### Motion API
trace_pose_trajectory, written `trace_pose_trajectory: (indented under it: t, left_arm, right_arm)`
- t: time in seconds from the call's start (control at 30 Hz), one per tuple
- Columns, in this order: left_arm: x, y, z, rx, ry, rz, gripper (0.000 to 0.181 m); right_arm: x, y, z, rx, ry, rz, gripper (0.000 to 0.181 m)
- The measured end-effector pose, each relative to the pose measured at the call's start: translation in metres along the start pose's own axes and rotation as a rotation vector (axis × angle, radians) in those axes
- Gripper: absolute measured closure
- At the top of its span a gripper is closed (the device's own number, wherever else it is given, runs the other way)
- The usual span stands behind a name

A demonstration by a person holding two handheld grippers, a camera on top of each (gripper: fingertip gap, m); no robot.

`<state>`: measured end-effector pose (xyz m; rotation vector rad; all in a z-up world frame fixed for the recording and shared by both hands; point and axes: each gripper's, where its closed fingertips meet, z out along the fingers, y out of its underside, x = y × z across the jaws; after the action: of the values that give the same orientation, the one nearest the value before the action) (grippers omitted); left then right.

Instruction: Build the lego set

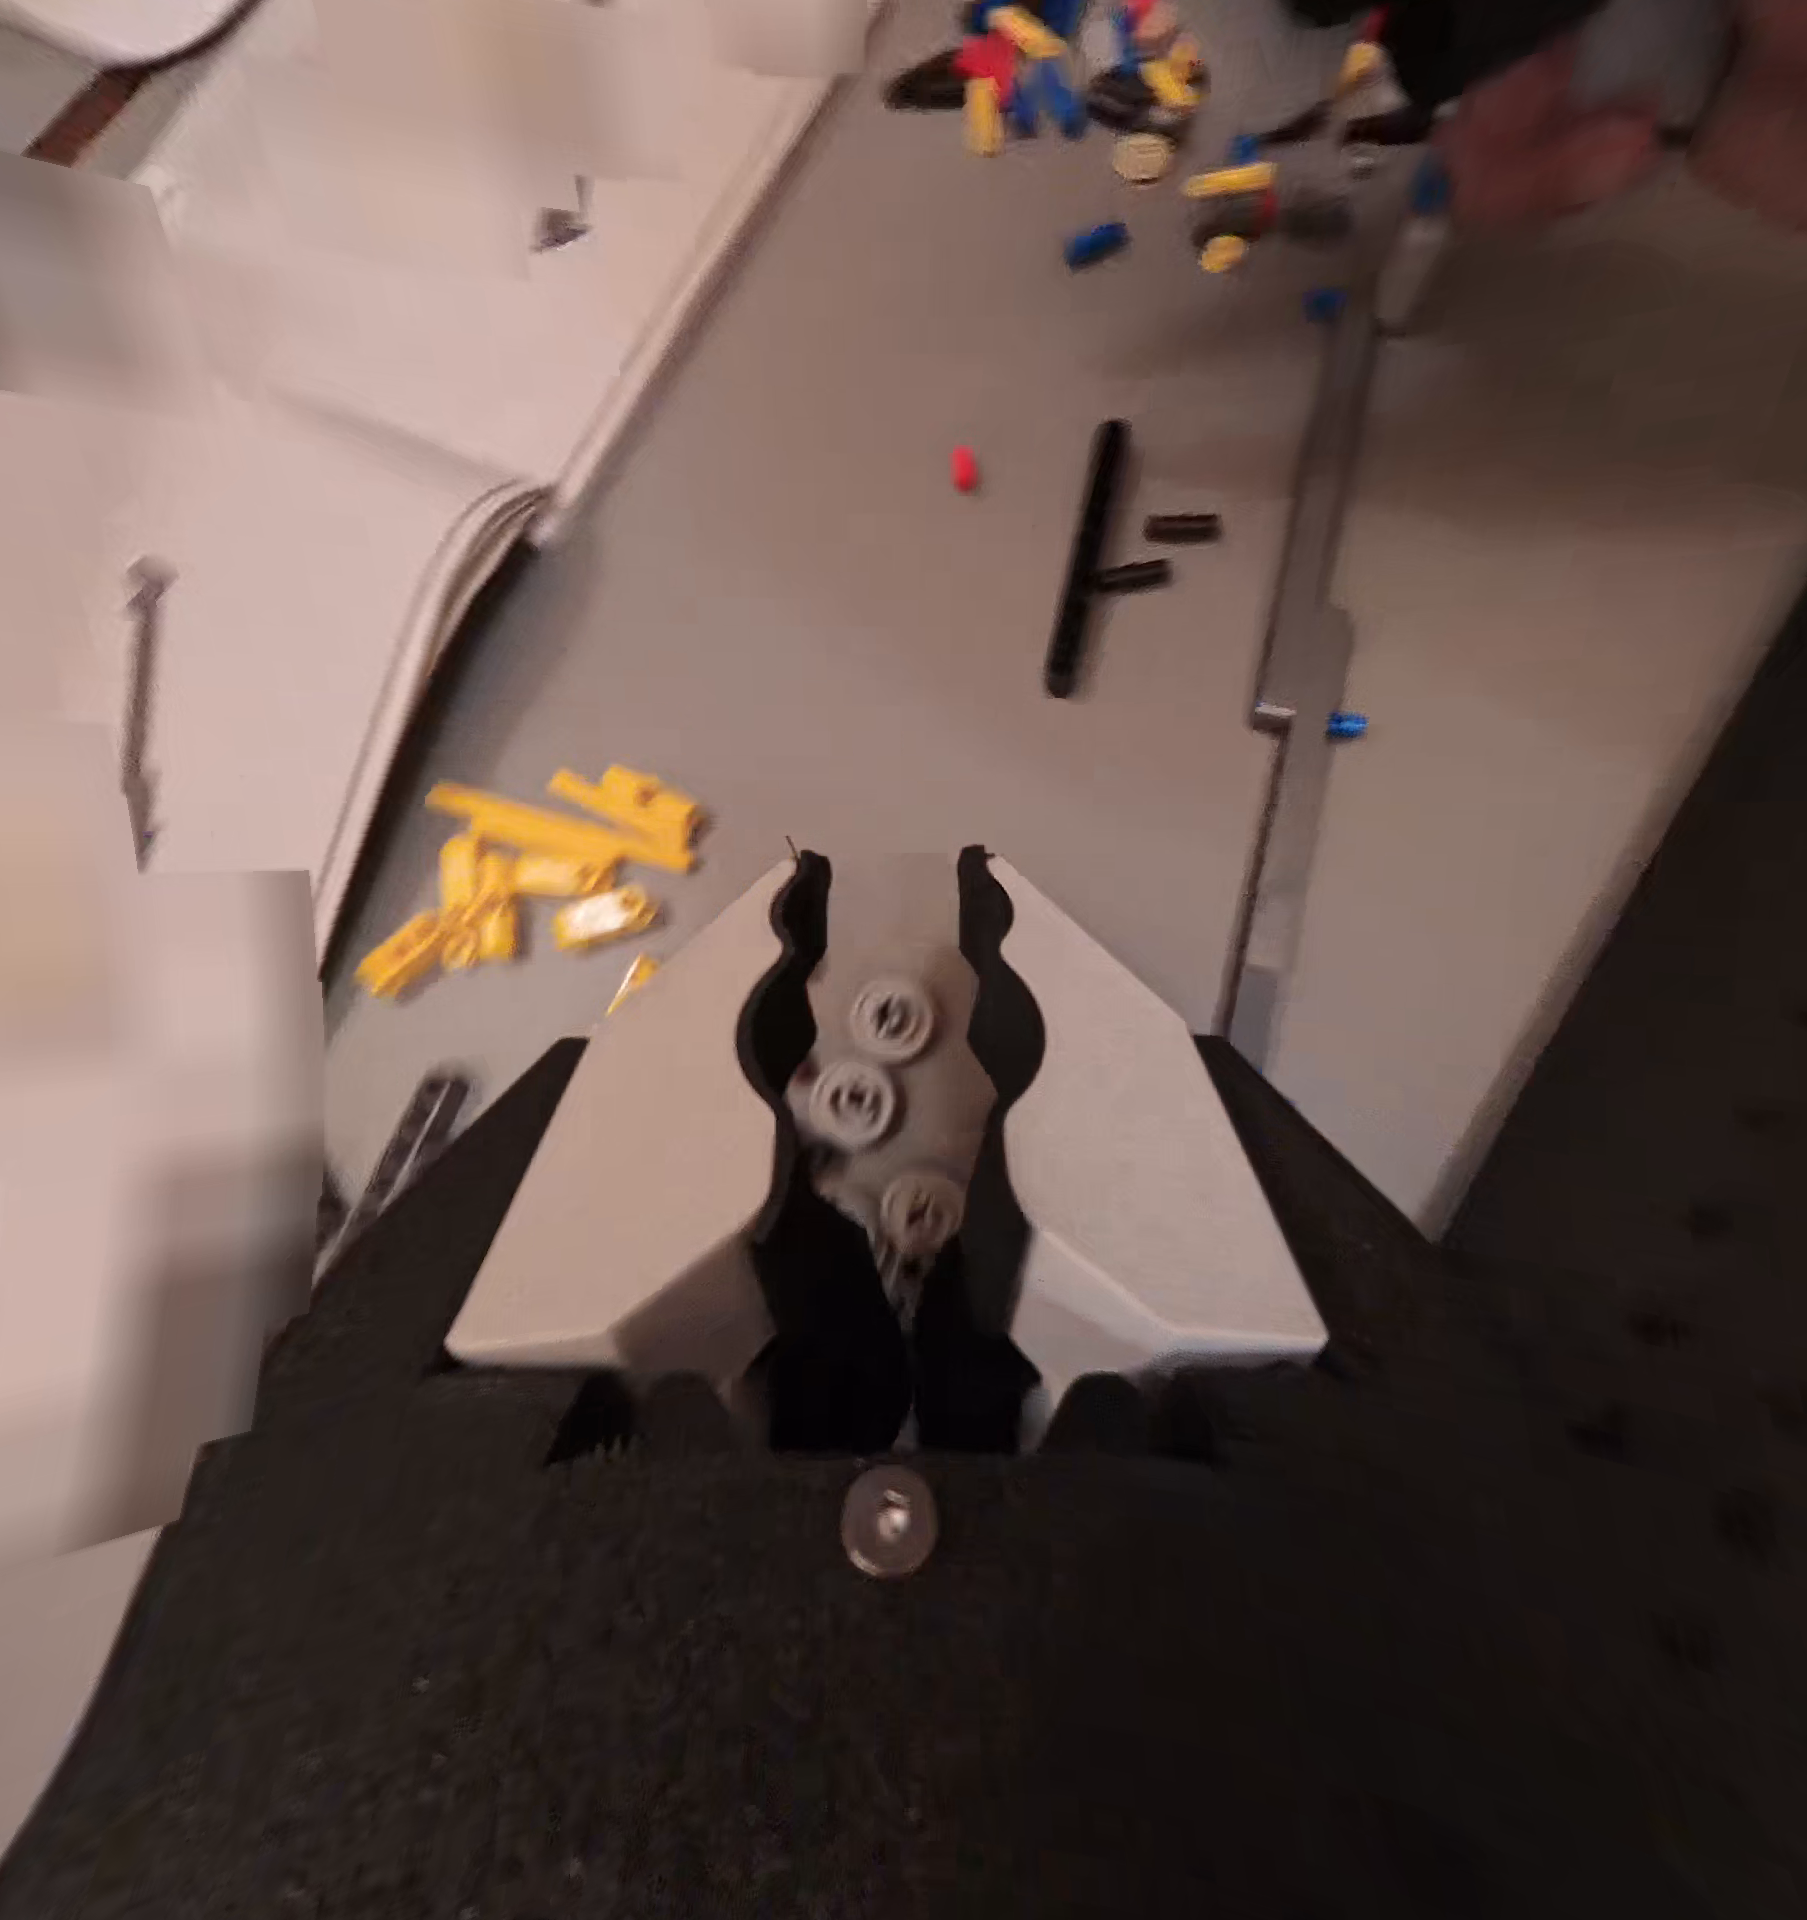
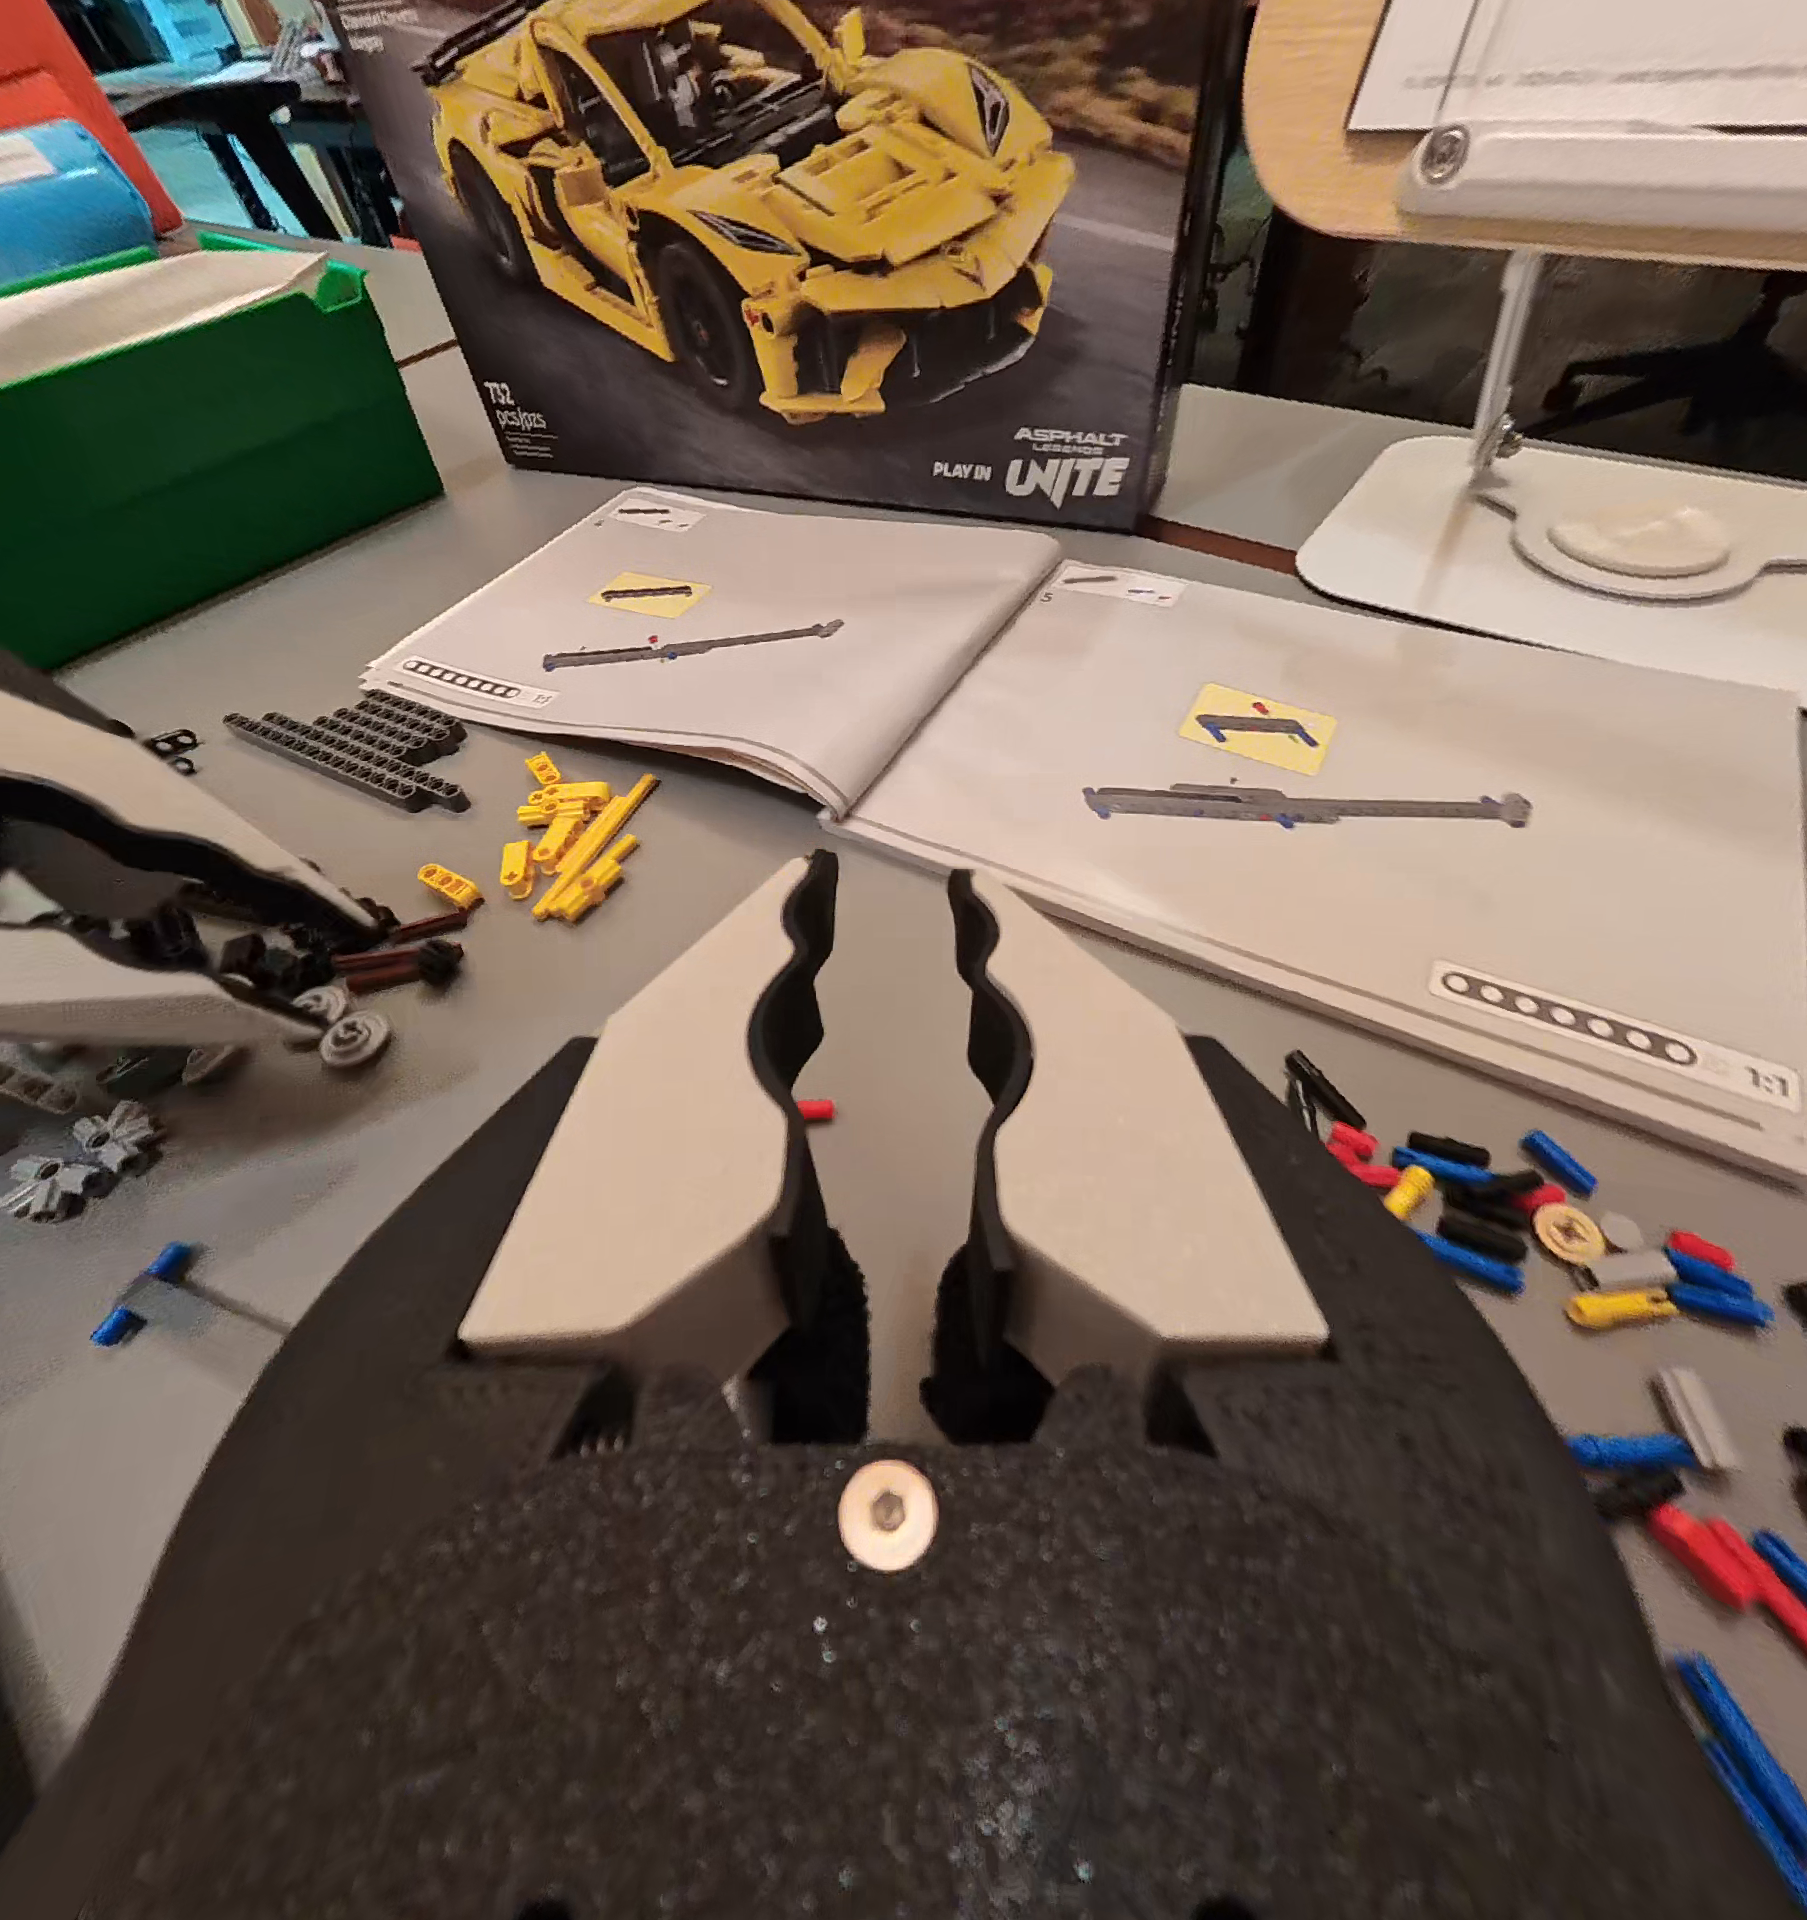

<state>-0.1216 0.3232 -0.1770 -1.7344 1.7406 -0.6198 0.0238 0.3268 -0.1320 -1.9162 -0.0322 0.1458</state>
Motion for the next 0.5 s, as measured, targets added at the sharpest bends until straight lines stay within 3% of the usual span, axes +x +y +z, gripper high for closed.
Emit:
trace_pose_trajectory:
  t: [0.13,0.23,0.5]
  left_arm:
    - [0.023,-0.026,0.025,0.03,0.153,0.08,0.155]
    - [0.037,-0.03,0.043,0.011,0.218,0.15,0.156]
    - [0.037,-0.024,0.07,-0.036,0.175,0.197,0.175]
  right_arm:
    - [0.002,0.017,-0.017,-0.018,0.035,-0.072,0.161]
    - [0.0,0.02,-0.029,0.002,0.055,-0.11,0.163]
    - [-0.008,0.03,-0.024,-0.029,-0.045,-0.032,0.16]
